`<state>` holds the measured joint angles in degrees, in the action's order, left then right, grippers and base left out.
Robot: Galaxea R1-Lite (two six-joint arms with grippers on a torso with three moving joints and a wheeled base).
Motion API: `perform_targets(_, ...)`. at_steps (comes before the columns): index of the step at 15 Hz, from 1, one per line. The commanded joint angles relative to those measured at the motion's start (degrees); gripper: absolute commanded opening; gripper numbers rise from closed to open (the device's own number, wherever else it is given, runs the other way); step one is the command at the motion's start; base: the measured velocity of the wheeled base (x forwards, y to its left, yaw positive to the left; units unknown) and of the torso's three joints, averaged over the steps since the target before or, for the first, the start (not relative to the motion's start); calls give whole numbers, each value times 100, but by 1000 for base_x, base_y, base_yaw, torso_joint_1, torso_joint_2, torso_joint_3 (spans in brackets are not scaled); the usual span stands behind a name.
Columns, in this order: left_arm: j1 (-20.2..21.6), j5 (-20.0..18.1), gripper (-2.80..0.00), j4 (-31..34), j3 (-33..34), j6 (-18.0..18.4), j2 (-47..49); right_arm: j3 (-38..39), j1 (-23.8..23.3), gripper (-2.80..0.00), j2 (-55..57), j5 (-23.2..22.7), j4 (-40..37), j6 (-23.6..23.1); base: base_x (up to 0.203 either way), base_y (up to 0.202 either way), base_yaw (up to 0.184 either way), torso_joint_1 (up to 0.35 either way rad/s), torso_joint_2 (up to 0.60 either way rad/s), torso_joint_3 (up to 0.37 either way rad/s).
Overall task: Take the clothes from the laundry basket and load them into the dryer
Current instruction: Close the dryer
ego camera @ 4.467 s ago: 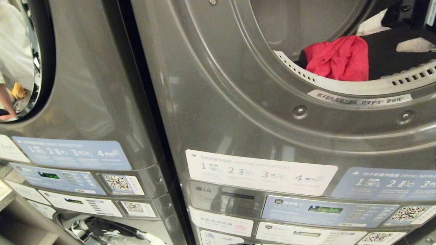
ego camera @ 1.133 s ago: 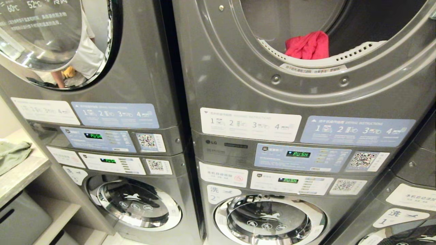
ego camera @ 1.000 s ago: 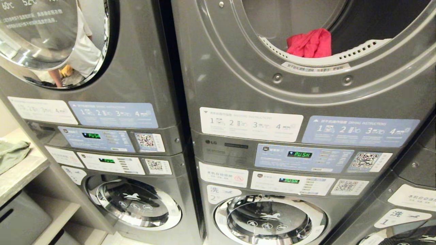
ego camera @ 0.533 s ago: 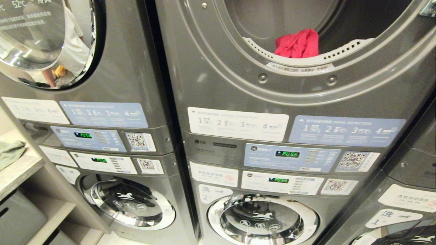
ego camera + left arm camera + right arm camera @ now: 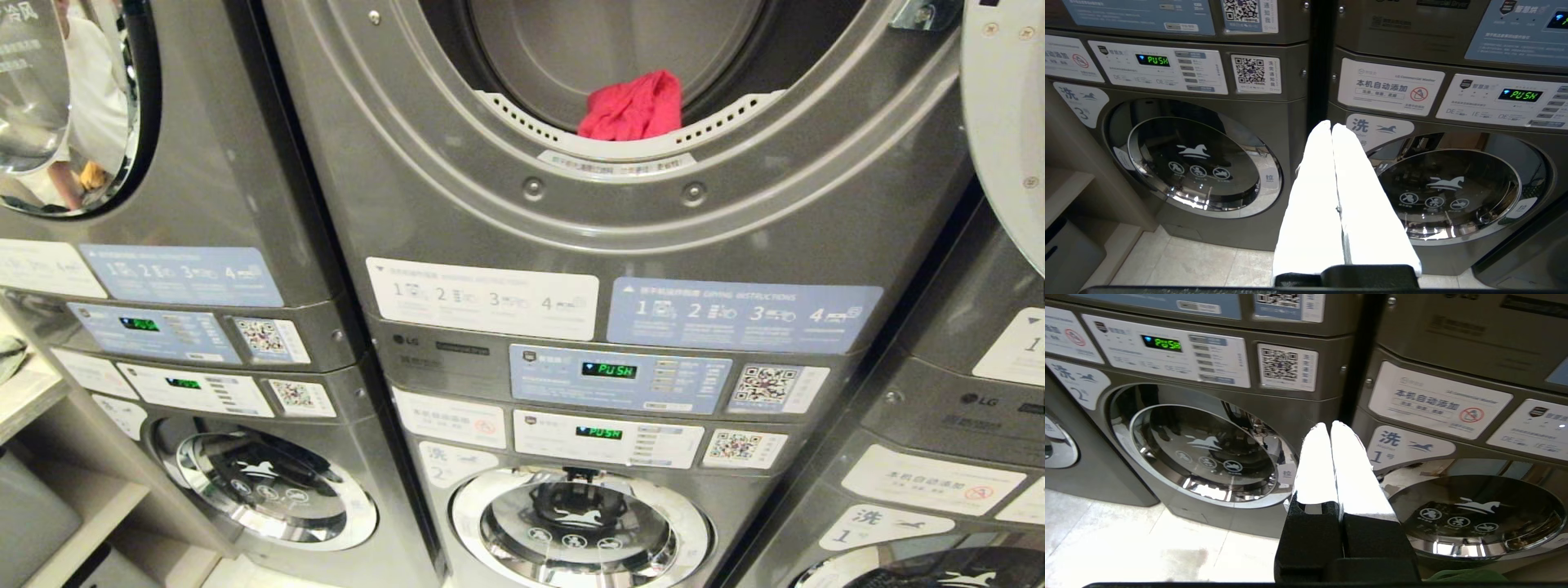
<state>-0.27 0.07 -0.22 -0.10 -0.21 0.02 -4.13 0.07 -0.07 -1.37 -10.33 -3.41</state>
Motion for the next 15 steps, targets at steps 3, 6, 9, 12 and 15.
perform_targets(3, 0, 1, -280, -4, 1, -3, -2, -9, 1, -280, -1, 1, -5, -6, 0, -196, 3, -2, 2, 5)
perform_targets(6, 0, 1, -280, -4, 1, -5, -2, -9, 1, -280, -1, -3, -5, -1, 0, -197, 3, 2, -1, 0)
perform_targets(9, 0, 1, -280, -4, 1, -5, -2, 0, 1, -280, -1, 5, -5, -1, 0, -195, 2, 3, 4, 2)
perform_targets(12, 0, 1, -280, -4, 1, -5, -2, -9, 1, -280, -1, 5, -5, -1, 0, -196, 0, 2, 5, 1)
perform_targets(15, 0, 1, -280, -4, 1, 2, -2, -9, 1, -280, -1, 5, -5, -1, 0, -193, 0, 3, 2, 4)
